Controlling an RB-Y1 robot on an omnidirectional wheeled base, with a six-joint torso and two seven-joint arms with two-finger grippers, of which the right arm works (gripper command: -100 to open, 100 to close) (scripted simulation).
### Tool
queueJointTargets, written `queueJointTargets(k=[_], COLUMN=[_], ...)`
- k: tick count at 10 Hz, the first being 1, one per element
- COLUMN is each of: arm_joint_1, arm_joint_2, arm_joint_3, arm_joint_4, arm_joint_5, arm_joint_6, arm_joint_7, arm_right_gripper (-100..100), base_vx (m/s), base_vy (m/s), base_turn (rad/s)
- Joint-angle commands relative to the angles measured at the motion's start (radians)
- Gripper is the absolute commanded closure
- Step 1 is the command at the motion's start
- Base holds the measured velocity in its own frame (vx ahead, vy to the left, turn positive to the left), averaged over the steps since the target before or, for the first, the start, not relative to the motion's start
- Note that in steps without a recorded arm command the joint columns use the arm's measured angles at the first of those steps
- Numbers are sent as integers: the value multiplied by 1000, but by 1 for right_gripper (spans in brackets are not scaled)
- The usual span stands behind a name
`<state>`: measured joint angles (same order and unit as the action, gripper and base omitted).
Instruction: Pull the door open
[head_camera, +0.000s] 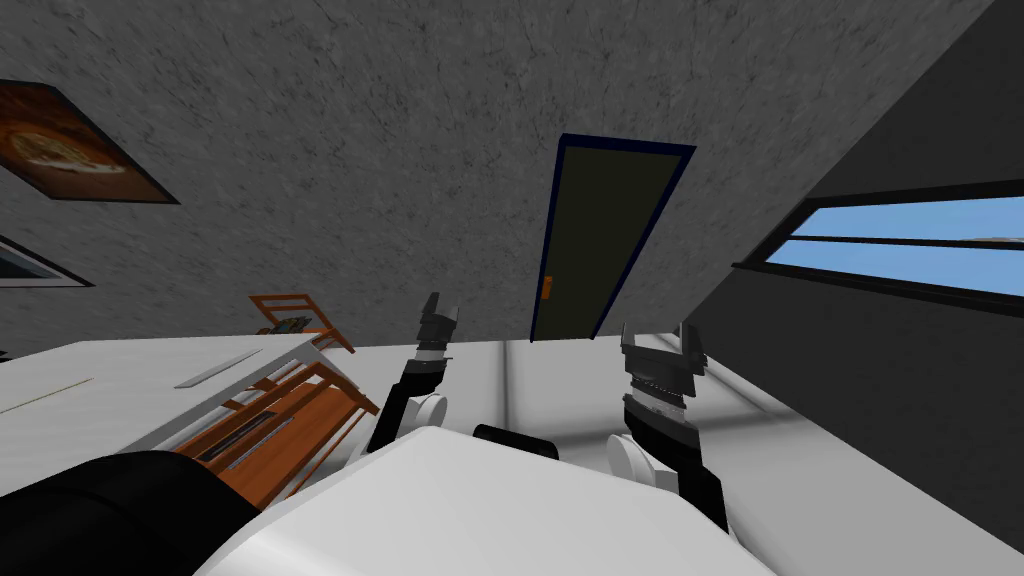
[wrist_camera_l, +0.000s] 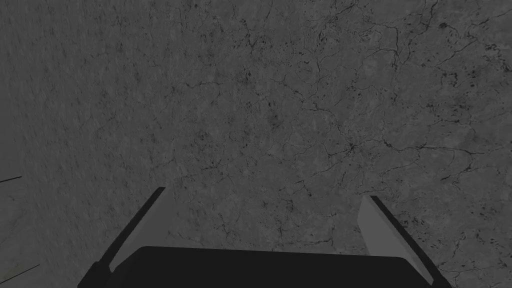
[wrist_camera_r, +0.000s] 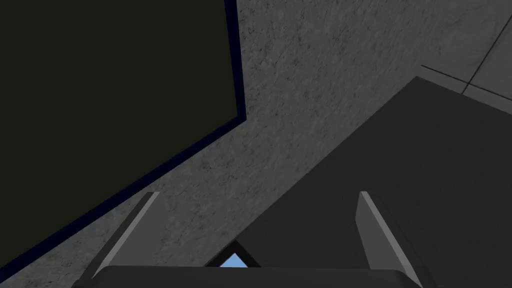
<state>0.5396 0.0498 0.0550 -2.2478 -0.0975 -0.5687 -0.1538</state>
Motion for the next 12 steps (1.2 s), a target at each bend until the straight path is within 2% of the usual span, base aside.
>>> queueJointTargets(k=[1,8,9,12], arm_joint_1=[-18,-93,-110,-137], arm_joint_2=[-21,-94,-108,-130], arm_joint_3=[13,70,84,104], arm_joint_4=[29,152,180,225], arm_joint_5=[-26,-138,-163,-203], arm_joint_6=[6,33,39,49], arm_joint_7=[-30,-157,-187,-232], arm_right_gripper=[-100,-100,-100,-100], base_vx=[78,160,140,113], base_vy=[82,-36,-3,-16], base_turn=[12,16,15,13])
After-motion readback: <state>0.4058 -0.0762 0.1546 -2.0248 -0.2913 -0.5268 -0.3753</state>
